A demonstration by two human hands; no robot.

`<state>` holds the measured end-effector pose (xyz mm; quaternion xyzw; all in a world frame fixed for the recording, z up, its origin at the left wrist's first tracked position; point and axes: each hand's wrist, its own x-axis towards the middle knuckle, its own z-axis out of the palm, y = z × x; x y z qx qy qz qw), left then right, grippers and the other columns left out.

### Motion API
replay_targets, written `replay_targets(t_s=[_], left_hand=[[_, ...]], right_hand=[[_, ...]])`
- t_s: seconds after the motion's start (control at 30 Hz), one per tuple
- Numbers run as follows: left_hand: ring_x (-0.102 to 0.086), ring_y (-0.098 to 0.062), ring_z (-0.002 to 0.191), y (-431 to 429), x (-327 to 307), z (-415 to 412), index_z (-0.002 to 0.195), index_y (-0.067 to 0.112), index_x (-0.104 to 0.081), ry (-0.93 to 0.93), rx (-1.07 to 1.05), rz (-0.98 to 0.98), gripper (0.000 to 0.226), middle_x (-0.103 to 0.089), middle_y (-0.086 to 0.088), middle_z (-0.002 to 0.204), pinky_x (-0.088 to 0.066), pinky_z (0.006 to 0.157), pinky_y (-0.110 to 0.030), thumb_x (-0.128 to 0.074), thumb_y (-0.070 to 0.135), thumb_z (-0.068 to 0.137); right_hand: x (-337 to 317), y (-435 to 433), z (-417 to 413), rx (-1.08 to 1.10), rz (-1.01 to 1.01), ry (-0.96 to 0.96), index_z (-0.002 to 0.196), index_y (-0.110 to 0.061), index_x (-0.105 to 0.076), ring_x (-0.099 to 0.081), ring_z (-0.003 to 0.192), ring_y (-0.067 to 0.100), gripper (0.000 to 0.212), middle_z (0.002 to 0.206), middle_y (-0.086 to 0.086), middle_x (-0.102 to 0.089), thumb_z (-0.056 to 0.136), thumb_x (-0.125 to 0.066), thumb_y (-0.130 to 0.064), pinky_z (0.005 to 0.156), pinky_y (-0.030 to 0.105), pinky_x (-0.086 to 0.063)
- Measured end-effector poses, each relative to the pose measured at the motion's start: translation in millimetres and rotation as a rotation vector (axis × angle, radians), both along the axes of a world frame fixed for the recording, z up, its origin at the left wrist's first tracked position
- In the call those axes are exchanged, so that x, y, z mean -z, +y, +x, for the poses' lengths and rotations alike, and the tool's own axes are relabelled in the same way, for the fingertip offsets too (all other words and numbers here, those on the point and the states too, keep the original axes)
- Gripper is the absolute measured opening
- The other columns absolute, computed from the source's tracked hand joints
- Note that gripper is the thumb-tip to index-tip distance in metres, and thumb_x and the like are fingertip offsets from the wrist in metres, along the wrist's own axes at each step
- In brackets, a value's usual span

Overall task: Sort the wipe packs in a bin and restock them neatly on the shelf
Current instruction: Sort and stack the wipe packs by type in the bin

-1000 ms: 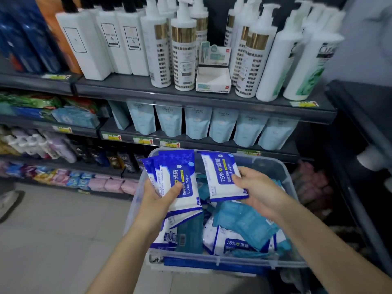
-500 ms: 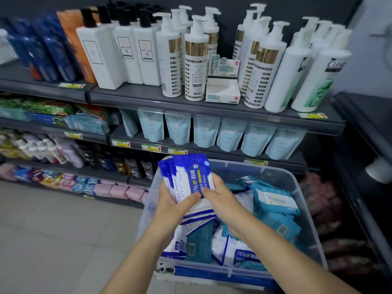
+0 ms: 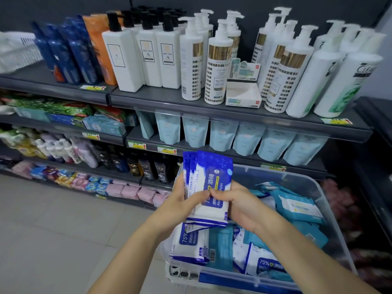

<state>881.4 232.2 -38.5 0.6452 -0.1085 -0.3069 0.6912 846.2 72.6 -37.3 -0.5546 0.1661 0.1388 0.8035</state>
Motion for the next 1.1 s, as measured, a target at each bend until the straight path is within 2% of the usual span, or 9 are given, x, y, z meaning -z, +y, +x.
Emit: replay_targets(t_s=[0.13,0.2,0.27,0.37,0.6,0.83,0.9,1.0,1.1], left_hand=[[-0.07,-0.013,0.092,8.1,0.9,7.5,0.134,0.03,-0.04,0.215,-0.202,-0.026,0.06,-0.07,0.006,0.109,-0.054,0.083,-0.04,-0.047,0.062,0.083],[-0.068,-0.022,0.092,7.6,6.7,7.9,0.123,0.014,-0.048,0.486,-0.392,-0.18,0.056,-0.07,-0.006,0.102,-0.054,0.078,-0.044,-0.04,0.059,0.092],[-0.06,-0.033,0.105,3.3,9.5,4.2,0.13,0.007,-0.049,0.678,-0.402,-0.305,0.067,-0.062,-0.016,0.116,-0.05,0.085,-0.046,-0.038,0.06,0.092],[-0.058,-0.037,0.112,-4.5,1.8,1.0,0.127,0.001,-0.055,0.735,-0.36,-0.458,0.073,-0.062,-0.023,0.122,-0.046,0.096,-0.046,-0.034,0.061,0.092],[-0.063,-0.03,0.111,-21.3,-2.2,2.1,0.127,0.007,-0.057,0.613,-0.328,-0.45,0.047,-0.066,-0.016,0.118,-0.055,0.087,-0.042,-0.035,0.039,0.101],[-0.067,-0.029,0.101,-42.7,5.9,6.5,0.124,0.004,-0.058,0.531,-0.34,-0.279,0.036,-0.069,-0.017,0.112,-0.059,0.077,-0.037,-0.04,0.025,0.101],[-0.067,-0.029,0.1,-45.7,8.4,10.3,0.123,0.004,-0.058,0.478,-0.315,-0.191,0.035,-0.069,-0.016,0.111,-0.058,0.083,-0.039,-0.042,0.026,0.101],[-0.063,-0.024,0.11,-46.7,9.4,17.1,0.125,0.014,-0.054,0.242,-0.281,0.083,0.052,-0.066,-0.008,0.12,-0.049,0.097,-0.045,-0.054,0.048,0.087],[-0.04,-0.007,0.131,-45.6,7.1,27.9,0.144,0.024,-0.03,-0.141,-0.306,0.329,0.09,-0.041,0.01,0.143,-0.035,0.11,-0.035,-0.058,0.059,0.066]], right_hand=[[-1.7,7.3,6.9,0.144,0.12,-0.087,0.114,-0.003,-0.06,-0.067,0.092,0.028,0.047,0.106,0.015,-0.07,0.068,-0.064,-0.008,0.087,0.043,-0.053],[-6.0,7.6,10.8,0.212,0.116,-0.141,0.113,-0.006,-0.06,-0.069,0.088,0.023,0.046,0.103,0.011,-0.071,0.067,-0.065,-0.008,0.078,0.036,-0.057],[-9.3,9.0,12.2,0.242,0.094,-0.196,0.114,-0.007,-0.057,-0.069,0.089,0.022,0.047,0.104,0.01,-0.071,0.068,-0.065,-0.006,0.074,0.034,-0.058],[-8.4,14.8,9.8,0.236,0.058,-0.24,0.116,-0.009,-0.053,-0.069,0.092,0.021,0.047,0.104,0.009,-0.071,0.072,-0.064,0.002,0.075,0.034,-0.058],[-0.1,3.4,7.4,0.2,0.042,-0.218,0.117,-0.004,-0.052,-0.069,0.089,0.022,0.062,0.099,0.008,-0.073,0.06,-0.077,0.001,0.067,0.033,-0.056],[9.6,-28.1,20.8,0.146,0.125,-0.19,0.104,-0.007,-0.061,-0.069,0.087,0.023,0.046,0.098,0.009,-0.073,0.062,-0.075,0.005,0.076,0.038,-0.058],[11.6,-36.7,24.7,0.141,0.174,-0.157,0.106,-0.005,-0.061,-0.069,0.086,0.025,0.045,0.099,0.011,-0.072,0.063,-0.073,0.005,0.075,0.038,-0.058],[12.6,-51.7,31.5,0.112,0.226,-0.124,0.102,-0.005,-0.063,-0.069,0.086,0.025,0.039,0.098,0.012,-0.072,0.064,-0.065,0.001,0.079,0.04,-0.057],[12.2,-63.7,40.3,0.054,0.226,-0.096,0.107,-0.002,-0.062,-0.068,0.09,0.028,0.038,0.103,0.016,-0.07,0.07,-0.062,0.006,0.083,0.041,-0.056]])
